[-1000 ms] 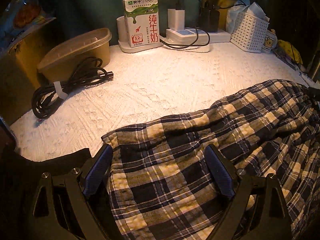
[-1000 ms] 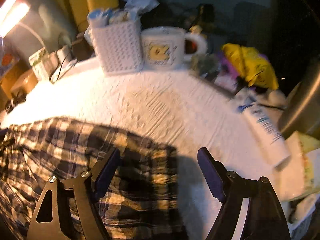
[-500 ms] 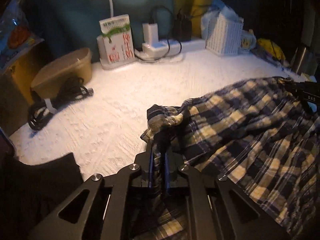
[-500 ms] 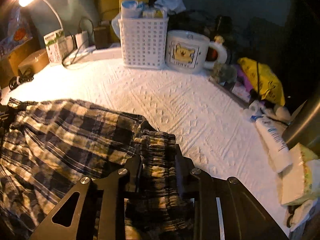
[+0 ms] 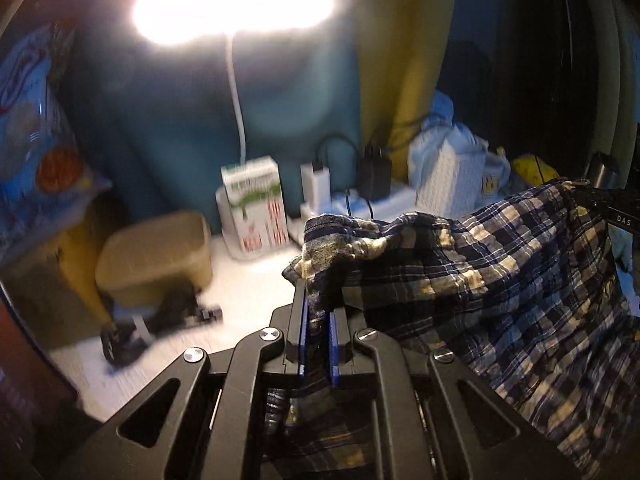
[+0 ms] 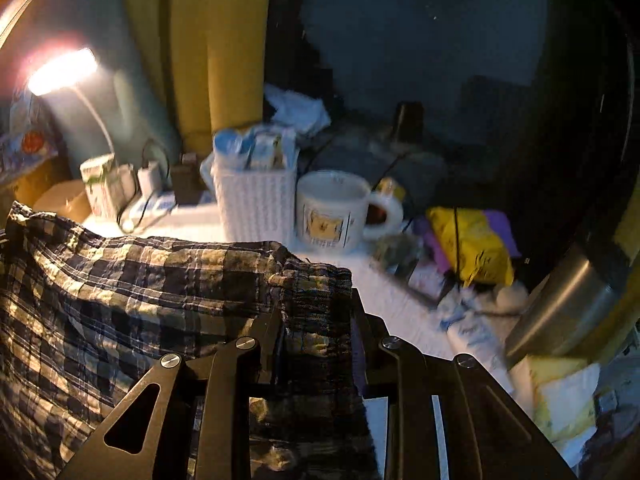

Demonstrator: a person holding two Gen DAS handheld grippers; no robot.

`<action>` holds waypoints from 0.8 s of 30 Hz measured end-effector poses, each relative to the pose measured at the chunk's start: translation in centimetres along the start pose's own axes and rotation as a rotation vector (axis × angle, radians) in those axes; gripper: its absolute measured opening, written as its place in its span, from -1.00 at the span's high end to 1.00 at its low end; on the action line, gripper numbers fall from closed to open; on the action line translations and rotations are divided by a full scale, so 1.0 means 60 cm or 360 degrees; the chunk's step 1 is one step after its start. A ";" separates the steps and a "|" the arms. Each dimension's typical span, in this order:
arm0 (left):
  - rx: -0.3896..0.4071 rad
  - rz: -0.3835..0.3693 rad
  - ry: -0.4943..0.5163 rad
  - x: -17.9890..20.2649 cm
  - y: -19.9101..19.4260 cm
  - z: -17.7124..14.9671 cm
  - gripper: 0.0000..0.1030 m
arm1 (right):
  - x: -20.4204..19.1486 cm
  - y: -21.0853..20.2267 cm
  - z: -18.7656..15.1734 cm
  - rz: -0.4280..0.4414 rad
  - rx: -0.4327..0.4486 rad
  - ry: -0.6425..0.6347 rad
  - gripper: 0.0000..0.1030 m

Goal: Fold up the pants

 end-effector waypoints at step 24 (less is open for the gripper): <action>-0.0051 0.0183 -0.0042 -0.062 0.140 0.084 0.86 | 0.016 0.111 0.074 -0.0054 0.0049 0.0127 0.50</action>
Point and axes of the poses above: each gripper's, at about its wrist camera, not at the fingertips, and y roughly the way its jaws point, x to its right, z to its top, the point moved 4 cm from there along y, roughly the way its jaws point, and after that the axes turned 7 degrees about -z, right-handed, at the moved point
